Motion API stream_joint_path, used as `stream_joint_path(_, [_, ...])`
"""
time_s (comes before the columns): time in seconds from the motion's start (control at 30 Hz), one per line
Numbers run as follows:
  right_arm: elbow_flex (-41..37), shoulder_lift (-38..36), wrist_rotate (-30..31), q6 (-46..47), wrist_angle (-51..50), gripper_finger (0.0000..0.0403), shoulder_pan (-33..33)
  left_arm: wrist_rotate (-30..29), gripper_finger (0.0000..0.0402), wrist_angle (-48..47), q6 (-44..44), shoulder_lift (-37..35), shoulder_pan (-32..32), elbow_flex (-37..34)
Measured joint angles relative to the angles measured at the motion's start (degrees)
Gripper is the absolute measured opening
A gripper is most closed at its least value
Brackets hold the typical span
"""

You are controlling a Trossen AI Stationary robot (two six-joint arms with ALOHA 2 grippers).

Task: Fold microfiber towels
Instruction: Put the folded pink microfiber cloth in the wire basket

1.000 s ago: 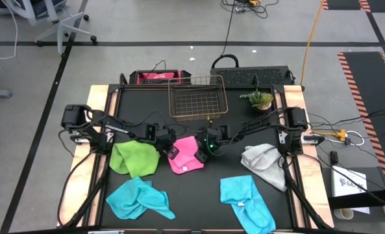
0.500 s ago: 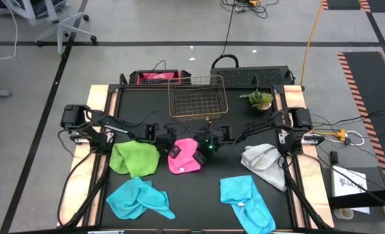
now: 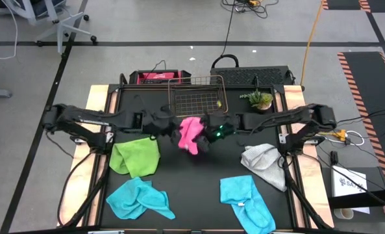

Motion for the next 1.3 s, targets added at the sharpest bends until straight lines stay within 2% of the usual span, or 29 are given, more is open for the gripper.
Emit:
stream_joint_path(0.2, [0.1, -7.0, 3.4, -6.2, 1.3, 0.0, -4.0, -3.3, 0.0003, -7.5, 10.3, 0.9, 3.7, 12.8])
stream_joint_path(0.37, [0.1, -8.6, 3.3, -10.2, 1.7, 0.0, -10.1, -3.5, 0.0003, -9.1, 16.4, 2.2, 9.0, 18.7])
stream_joint_path(0.57, [0.1, -8.0, 1.6, -12.3, 1.0, 0.0, -17.7, 0.0, 0.0003, -10.2, 18.1, 5.2, 16.0, 19.3])
stream_joint_path(0.87, [0.1, -4.4, 0.0, -13.7, -2.4, 0.0, -25.5, 7.6, 0.0003, -2.4, 19.6, 15.2, 22.7, 19.4])
stream_joint_path(1.3, [0.1, 7.4, -4.7, -12.8, -2.7, 0.0, -26.7, 14.7, 0.0006, -0.7, 20.0, 24.7, 27.1, 19.5])
